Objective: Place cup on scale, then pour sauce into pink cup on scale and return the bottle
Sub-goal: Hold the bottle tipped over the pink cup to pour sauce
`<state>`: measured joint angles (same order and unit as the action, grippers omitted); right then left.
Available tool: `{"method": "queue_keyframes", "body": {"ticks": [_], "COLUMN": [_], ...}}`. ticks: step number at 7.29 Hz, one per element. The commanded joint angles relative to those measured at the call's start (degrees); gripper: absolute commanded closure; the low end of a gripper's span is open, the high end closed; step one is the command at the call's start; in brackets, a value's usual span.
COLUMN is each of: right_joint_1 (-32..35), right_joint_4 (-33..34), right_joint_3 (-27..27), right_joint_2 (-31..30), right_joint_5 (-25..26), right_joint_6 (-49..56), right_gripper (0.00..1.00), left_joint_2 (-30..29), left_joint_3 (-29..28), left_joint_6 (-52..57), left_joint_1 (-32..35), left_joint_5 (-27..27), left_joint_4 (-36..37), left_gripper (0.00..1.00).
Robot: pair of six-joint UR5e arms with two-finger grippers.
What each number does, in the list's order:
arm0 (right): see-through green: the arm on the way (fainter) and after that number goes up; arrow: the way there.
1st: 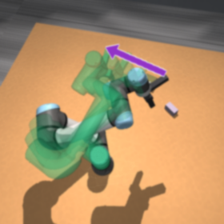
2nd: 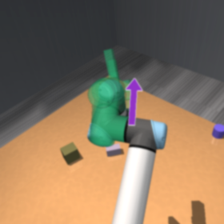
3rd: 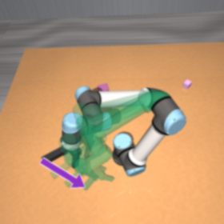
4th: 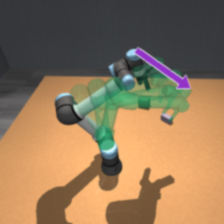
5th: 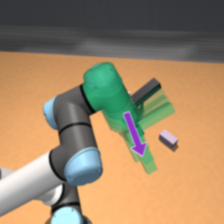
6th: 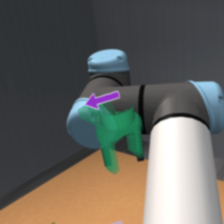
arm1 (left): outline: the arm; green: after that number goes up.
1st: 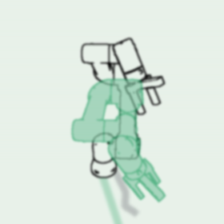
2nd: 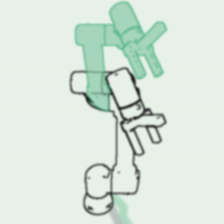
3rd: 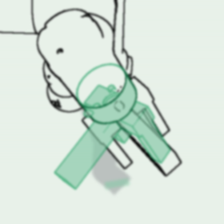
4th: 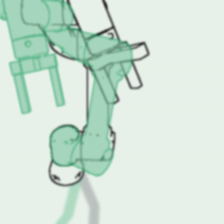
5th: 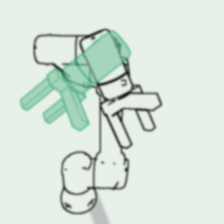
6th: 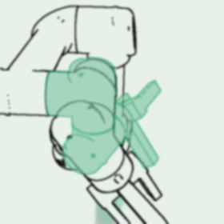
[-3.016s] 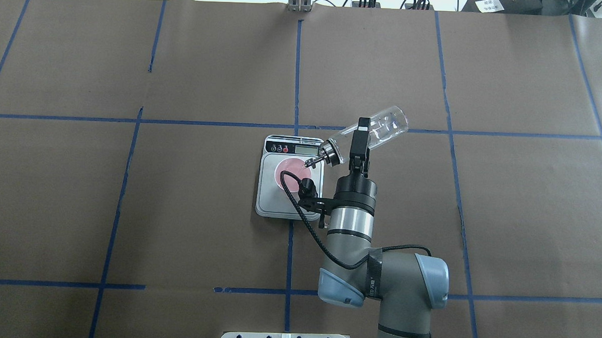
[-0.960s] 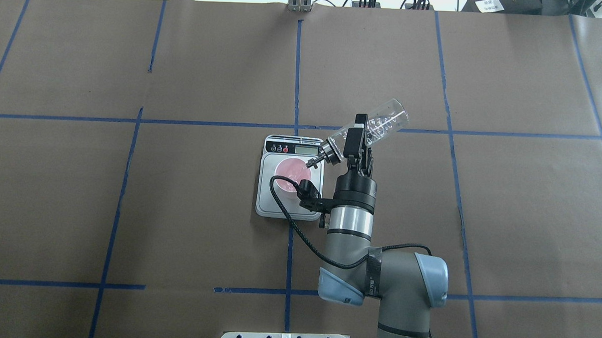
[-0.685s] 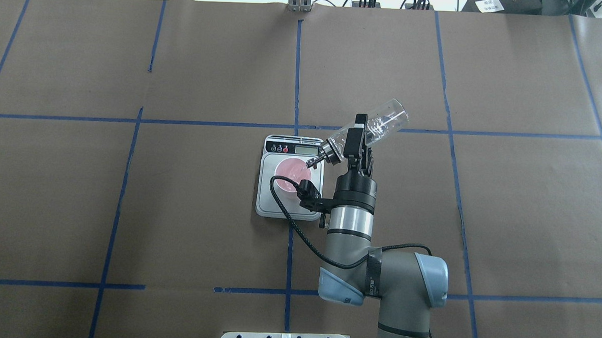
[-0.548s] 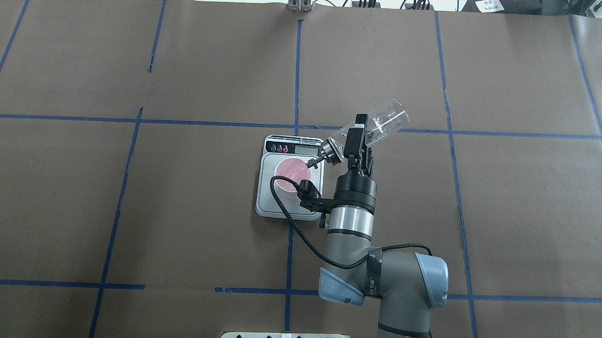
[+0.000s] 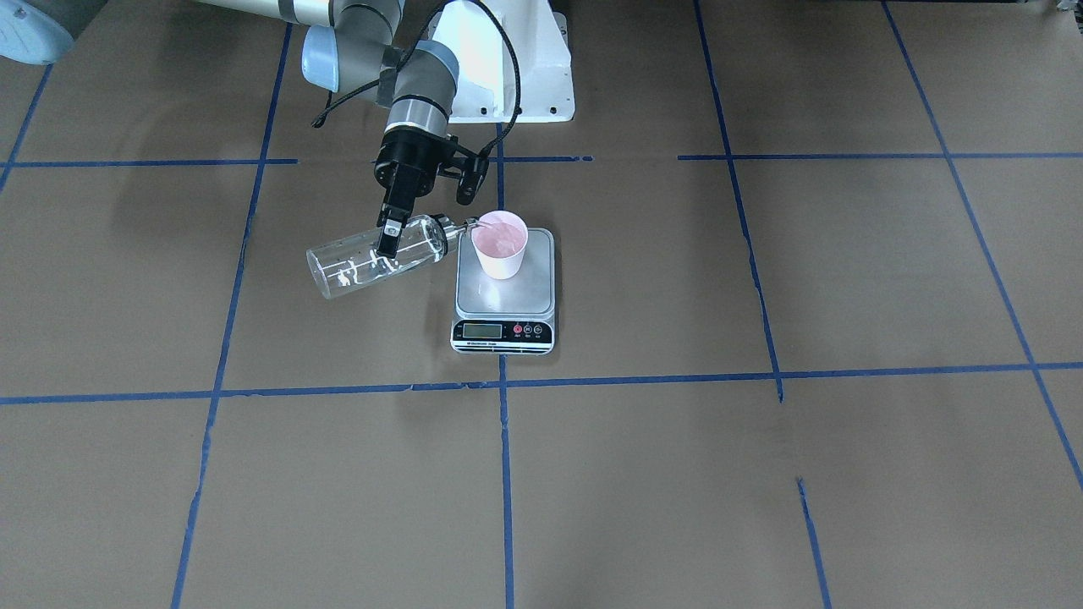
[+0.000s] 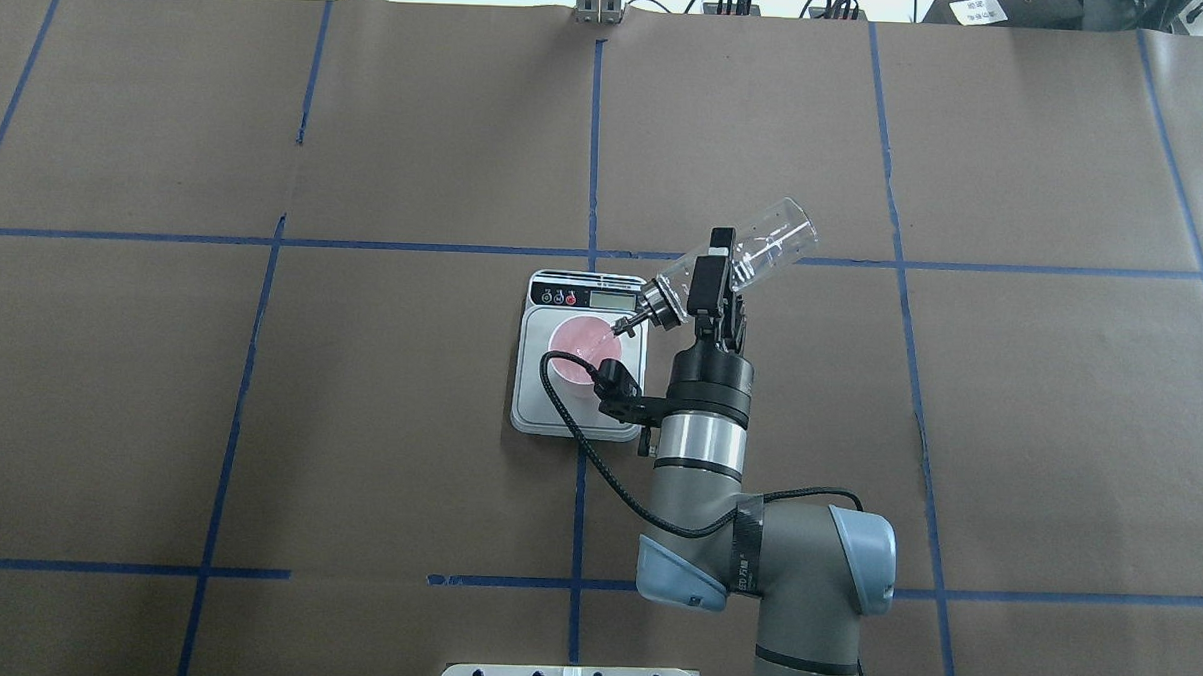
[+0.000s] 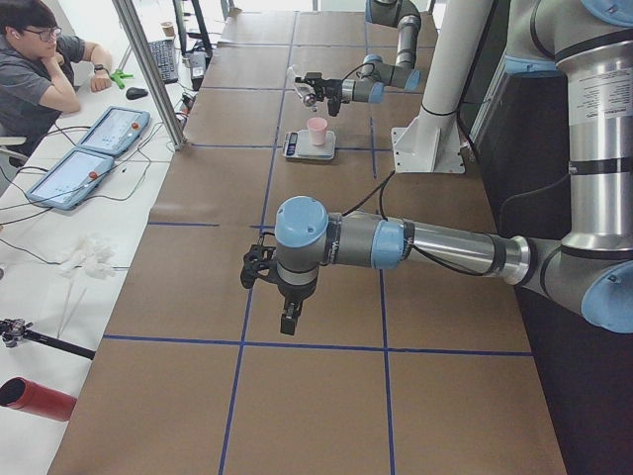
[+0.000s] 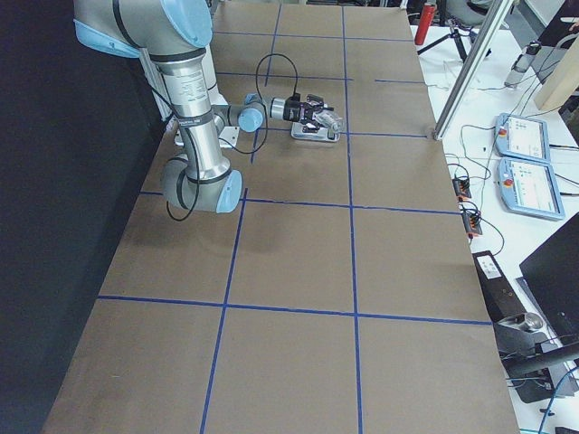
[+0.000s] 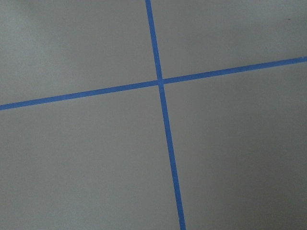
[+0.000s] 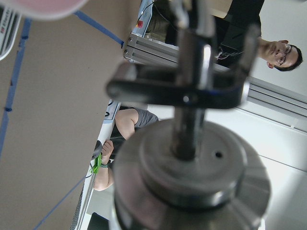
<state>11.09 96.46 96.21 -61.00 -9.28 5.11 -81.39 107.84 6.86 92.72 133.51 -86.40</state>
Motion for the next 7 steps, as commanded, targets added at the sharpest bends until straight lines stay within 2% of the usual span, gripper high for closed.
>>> {"method": "queue_keyframes", "body": {"ticks": [1,4,6,7], "right_joint_1": [0.1,0.1,0.3,0.4], "right_joint_4": [-0.3,-0.8,-9.6,-14.5], "right_joint_3": [0.0,-0.1,-0.1,-0.2], "right_joint_2": [0.0,0.1,-0.1,-0.5], "right_joint_5": [0.0,-0.2,-2.2,-5.0], "right_joint_6": [-0.5,-1.0,-2.5,-8.1], "right_gripper": [1.0,1.0,1.0,1.0], "left_joint_2": [0.0,0.0,0.0,0.0], "left_joint_3": [0.1,0.1,0.2,0.2], "left_joint_6": [0.0,0.0,0.0,0.0], "left_joint_1": [0.0,-0.1,0.0,0.0], "left_joint_5": [0.0,0.0,0.0,0.0], "left_joint_4": [0.0,0.0,0.0,0.0], "left_gripper": [0.0,0.0,0.0,0.0]}}
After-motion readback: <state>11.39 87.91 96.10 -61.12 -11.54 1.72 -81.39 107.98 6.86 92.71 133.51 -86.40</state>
